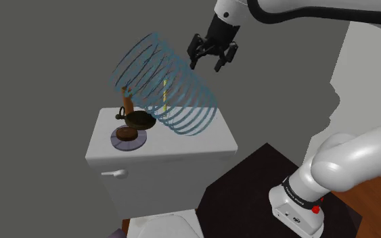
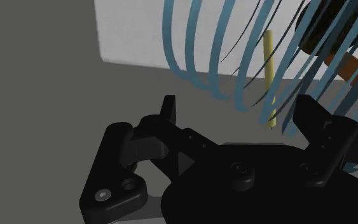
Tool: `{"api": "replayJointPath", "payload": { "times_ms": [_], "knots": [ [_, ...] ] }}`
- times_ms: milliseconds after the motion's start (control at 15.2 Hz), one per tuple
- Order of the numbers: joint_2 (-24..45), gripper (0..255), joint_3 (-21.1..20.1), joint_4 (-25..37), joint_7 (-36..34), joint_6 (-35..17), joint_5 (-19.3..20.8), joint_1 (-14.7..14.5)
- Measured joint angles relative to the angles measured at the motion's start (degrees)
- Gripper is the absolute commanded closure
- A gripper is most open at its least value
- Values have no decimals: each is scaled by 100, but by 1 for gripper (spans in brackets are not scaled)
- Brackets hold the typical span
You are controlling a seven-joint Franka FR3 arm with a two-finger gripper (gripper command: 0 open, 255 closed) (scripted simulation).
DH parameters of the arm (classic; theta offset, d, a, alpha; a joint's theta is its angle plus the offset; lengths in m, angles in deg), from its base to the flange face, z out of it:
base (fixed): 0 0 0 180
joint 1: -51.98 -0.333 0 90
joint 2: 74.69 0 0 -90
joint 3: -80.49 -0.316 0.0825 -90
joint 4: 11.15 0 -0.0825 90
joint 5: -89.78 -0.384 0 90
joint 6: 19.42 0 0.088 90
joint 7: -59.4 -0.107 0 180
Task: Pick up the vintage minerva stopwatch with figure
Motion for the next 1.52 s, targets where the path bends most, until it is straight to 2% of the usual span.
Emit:
{"api": "replayJointPath", "payload": {
  "times_ms": [66, 132, 330, 462, 528, 594, 792, 1056, 1518],
  "knots": [
    [260, 0, -139, 66, -189, -610, 16, -6],
    [502, 0, -218, 189, -312, -918, 37, -5],
    [1178, 0, -603, 639, -939, -1152, 198, -56],
    [1649, 0, -814, 1130, -1365, -1086, 461, -85],
    [1815, 0, -880, 1261, -1513, -1283, 515, -100],
    [1972, 0, -898, 1346, -1580, -1513, 615, -98],
    [2045, 0, -931, 1368, -1517, -1557, 707, -121],
    [2676, 0, -1166, 1660, -1111, -1722, 1504, -332],
    [3847, 0, -1362, 2080, -303, -2043, 3145, -916]
  ]
}}
